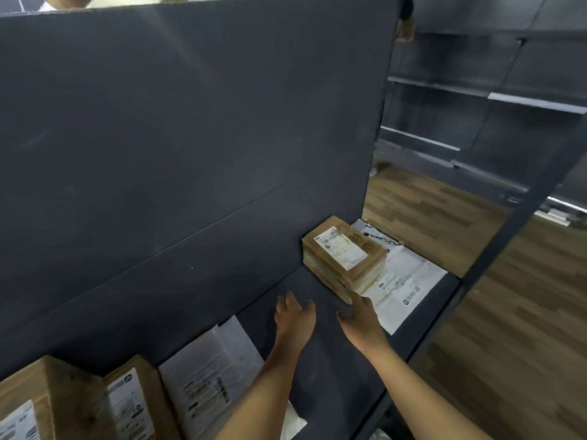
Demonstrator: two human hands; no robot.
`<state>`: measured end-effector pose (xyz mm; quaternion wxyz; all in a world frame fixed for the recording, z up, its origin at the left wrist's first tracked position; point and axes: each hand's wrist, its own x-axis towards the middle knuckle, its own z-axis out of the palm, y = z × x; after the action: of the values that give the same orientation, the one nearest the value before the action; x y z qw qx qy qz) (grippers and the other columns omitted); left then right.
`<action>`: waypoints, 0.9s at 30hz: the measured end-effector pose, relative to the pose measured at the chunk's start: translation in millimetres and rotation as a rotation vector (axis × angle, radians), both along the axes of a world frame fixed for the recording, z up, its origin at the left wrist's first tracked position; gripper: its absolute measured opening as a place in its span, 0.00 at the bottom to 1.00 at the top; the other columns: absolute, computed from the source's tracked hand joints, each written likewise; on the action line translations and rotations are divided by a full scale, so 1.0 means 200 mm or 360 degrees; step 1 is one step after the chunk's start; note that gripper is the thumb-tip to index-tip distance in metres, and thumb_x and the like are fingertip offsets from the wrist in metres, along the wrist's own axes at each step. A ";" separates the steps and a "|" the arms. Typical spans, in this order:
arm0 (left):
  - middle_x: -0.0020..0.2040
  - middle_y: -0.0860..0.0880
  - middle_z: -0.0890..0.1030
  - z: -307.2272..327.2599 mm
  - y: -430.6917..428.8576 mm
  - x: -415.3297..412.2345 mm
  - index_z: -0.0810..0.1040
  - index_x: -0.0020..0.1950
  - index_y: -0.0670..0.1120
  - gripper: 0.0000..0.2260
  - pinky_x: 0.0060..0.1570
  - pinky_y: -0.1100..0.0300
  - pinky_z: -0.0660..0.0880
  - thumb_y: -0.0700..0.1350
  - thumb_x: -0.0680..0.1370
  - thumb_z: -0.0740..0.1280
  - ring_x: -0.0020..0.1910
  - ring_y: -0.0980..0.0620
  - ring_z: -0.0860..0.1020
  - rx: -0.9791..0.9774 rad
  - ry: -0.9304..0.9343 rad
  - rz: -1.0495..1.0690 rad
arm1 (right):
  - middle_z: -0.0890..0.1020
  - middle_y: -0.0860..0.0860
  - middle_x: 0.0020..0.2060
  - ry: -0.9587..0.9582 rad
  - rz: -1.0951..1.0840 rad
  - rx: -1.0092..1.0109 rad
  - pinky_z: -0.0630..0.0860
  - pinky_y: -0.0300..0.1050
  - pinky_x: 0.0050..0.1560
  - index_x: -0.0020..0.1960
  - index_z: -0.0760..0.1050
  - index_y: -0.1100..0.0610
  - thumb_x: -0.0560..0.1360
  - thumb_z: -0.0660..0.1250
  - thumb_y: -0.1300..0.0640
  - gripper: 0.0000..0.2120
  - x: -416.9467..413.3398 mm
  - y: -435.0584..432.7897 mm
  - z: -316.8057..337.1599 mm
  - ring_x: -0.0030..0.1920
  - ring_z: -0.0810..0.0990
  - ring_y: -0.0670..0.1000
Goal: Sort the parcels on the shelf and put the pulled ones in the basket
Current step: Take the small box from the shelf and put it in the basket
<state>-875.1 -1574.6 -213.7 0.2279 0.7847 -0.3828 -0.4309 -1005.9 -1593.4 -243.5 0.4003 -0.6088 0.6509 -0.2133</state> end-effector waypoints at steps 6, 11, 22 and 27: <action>0.79 0.46 0.47 -0.01 -0.18 -0.02 0.52 0.78 0.51 0.26 0.74 0.49 0.51 0.50 0.81 0.56 0.78 0.44 0.47 -0.0180 -0.0082 -0.0248 | 0.67 0.55 0.68 0.0011 -0.0123 -0.0131 0.66 0.50 0.65 0.70 0.66 0.52 0.75 0.65 0.58 0.24 -0.08 -0.21 0.02 0.69 0.66 0.58; 0.78 0.47 0.54 -0.02 -0.32 -0.10 0.53 0.78 0.51 0.27 0.71 0.54 0.57 0.49 0.81 0.58 0.77 0.47 0.54 -0.0215 0.0175 -0.0269 | 0.67 0.57 0.68 0.0057 -0.0200 -0.0141 0.62 0.54 0.67 0.69 0.64 0.57 0.70 0.71 0.53 0.31 -0.15 -0.45 0.04 0.69 0.63 0.60; 0.72 0.48 0.69 -0.13 -0.43 -0.26 0.61 0.75 0.47 0.33 0.62 0.60 0.66 0.51 0.73 0.68 0.67 0.50 0.70 0.0030 0.0837 -0.0058 | 0.58 0.53 0.76 -0.0549 -0.0250 0.0416 0.58 0.54 0.72 0.78 0.45 0.51 0.78 0.64 0.50 0.37 -0.35 -0.71 -0.06 0.75 0.59 0.57; 0.67 0.50 0.75 -0.18 -0.37 -0.26 0.64 0.74 0.54 0.37 0.69 0.49 0.67 0.51 0.64 0.68 0.63 0.50 0.76 -0.0125 0.1011 0.0219 | 0.66 0.57 0.65 -0.0603 -0.0447 0.0269 0.68 0.55 0.64 0.65 0.65 0.58 0.75 0.68 0.53 0.22 -0.34 -0.58 -0.08 0.66 0.69 0.60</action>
<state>-927.3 -1649.0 -248.7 0.3947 0.6256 -0.2550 -0.6227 -1074.7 -1709.3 -260.3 0.5311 -0.4259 0.6580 -0.3219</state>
